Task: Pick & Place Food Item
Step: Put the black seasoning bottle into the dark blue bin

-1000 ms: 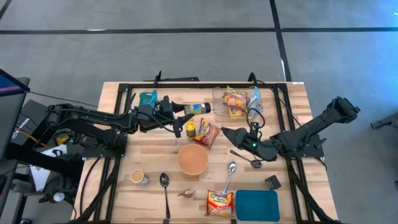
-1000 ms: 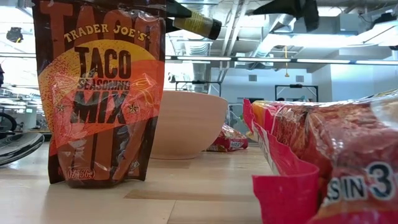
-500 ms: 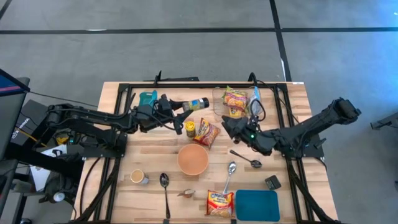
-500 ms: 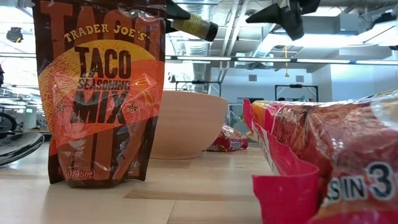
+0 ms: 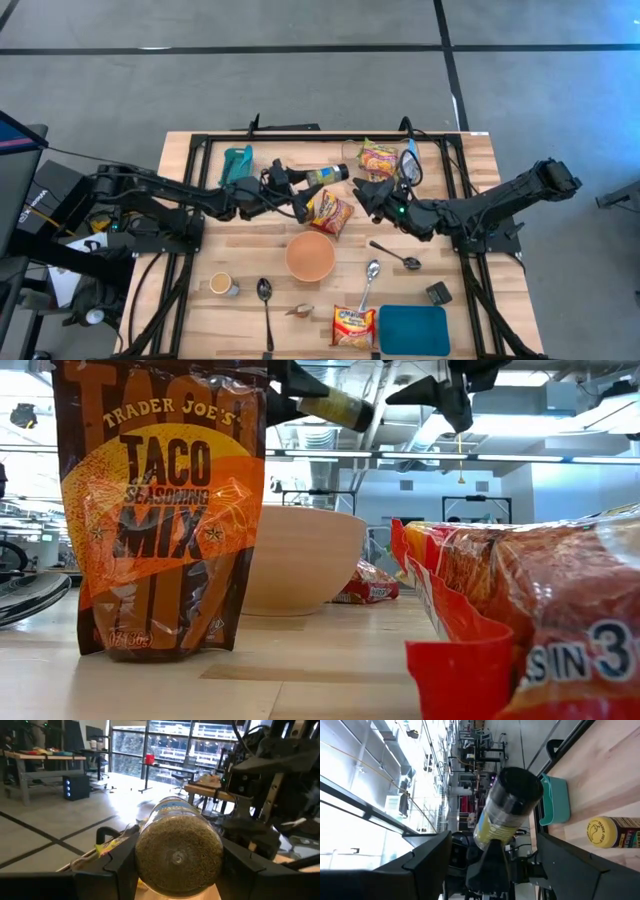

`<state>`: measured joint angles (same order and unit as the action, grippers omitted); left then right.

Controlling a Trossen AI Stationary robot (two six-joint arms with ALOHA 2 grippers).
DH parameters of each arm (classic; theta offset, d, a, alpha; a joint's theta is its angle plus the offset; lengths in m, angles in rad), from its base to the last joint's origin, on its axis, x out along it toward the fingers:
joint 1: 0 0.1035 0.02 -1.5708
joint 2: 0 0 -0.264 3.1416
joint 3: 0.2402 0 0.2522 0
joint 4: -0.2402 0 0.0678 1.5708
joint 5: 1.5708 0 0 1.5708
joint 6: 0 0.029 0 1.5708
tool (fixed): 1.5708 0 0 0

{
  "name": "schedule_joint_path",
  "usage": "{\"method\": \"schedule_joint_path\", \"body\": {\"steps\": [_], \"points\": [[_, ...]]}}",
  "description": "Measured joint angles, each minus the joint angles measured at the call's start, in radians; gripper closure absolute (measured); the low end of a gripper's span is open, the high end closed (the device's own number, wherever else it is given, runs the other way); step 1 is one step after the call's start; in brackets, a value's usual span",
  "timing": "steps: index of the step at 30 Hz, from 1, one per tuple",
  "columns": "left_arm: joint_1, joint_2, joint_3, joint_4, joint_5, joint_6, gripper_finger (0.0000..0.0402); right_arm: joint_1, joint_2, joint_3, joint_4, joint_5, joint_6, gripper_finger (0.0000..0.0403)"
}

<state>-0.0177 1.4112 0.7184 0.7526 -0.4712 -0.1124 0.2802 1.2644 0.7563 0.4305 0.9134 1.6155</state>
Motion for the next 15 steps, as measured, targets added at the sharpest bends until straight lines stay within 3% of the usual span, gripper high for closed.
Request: {"method": "schedule_joint_path", "body": {"steps": [15], "points": [[-0.034,0.111,0.121,0.035,-0.008,-0.004,0.0210,0.000,0.000,0.000,-0.007,0.000,0.005,0.0117]]}}
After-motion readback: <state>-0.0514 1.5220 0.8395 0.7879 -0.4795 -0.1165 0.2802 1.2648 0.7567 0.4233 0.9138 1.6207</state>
